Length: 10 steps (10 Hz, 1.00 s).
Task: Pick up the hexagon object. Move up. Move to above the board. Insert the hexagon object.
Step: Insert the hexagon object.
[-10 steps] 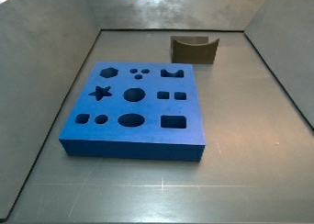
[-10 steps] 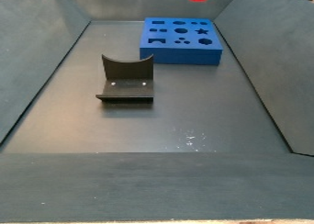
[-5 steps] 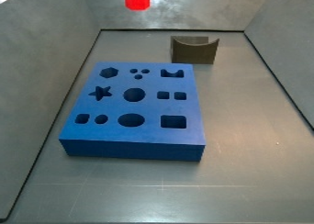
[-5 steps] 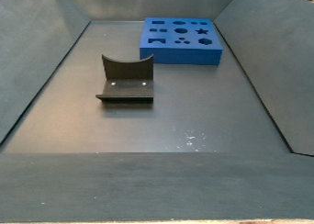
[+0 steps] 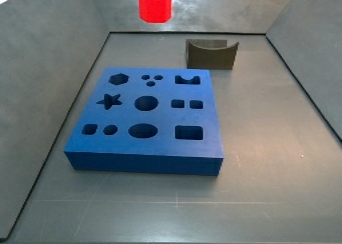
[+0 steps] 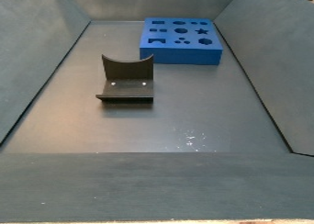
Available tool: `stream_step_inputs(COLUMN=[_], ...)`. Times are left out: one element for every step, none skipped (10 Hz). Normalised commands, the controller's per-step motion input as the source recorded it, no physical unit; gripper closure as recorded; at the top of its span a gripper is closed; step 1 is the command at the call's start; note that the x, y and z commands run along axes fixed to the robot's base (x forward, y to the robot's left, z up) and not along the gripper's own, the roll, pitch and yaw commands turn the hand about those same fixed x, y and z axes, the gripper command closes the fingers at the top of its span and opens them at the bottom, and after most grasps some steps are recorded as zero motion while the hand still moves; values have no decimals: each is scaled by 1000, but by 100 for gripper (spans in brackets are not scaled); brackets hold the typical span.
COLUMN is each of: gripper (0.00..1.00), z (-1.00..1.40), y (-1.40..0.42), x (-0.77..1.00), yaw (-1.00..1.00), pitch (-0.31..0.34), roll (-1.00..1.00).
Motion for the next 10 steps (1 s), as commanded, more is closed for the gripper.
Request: stream_step_inputs(gripper=[100,100,100,100,100,100,100,100,100,100], z=[0,0,-97,-237,0,-257,-334,-343,-346,-160], y=[14,777,840,651,51,117,0,0,0,91], x=[20,0,-29,-54,0,0,0,0,-231,-606], yaw=[0,289,331,114,0,-866,-1000,-1000,-951,-620], pitch=[0,-29,0,-1,0,-10,0,0,0,0], roll=[0,-96,-13,-31,0,0,0,0,0,0])
